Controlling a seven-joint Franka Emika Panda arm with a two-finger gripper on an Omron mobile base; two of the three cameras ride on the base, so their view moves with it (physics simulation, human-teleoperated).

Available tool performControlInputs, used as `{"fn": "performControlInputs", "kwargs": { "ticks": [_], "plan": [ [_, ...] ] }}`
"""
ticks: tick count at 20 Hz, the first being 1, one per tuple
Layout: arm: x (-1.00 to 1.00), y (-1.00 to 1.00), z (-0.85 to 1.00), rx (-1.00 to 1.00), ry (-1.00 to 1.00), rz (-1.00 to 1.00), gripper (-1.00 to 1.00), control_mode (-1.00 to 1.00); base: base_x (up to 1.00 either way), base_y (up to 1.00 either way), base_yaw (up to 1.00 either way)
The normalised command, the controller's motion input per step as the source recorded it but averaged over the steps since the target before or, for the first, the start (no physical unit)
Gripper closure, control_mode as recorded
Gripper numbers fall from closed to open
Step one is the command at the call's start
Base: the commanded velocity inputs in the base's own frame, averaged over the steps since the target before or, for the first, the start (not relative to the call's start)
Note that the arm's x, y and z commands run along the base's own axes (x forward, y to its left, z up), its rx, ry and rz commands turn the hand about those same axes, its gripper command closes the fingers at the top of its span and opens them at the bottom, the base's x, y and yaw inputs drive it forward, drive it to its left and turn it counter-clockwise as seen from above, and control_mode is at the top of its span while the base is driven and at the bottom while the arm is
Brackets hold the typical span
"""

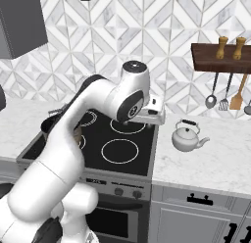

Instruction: Pick the kettle from the counter and place it on a stove burner. Then turn the burner on.

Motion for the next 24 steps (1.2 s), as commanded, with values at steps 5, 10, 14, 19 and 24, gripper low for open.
{"fn": "performControlInputs", "kwargs": {
  "ticks": [5, 10, 14, 19, 24],
  "plan": [
    [0.19, -1.00, -0.10, -0.03, 0.10, 0.00, -1.00, -1.00, 0.00, 0.00, 0.00],
    [0.43, -1.00, -0.15, 0.00, 0.03, 0.05, -1.00, -1.00, 0.00, 0.00, 0.00],
    [0.57, -0.93, -0.26, 0.01, 0.00, 0.31, -1.00, -1.00, 0.00, 0.00, 0.00],
    [0.38, -0.23, -0.28, 0.00, 0.04, 0.14, -1.00, -1.00, 0.00, 0.00, 0.00],
    [0.07, 0.00, -0.01, 0.00, 0.00, 0.00, -1.00, -1.00, 0.00, 0.00, 0.00]
  ]
}}
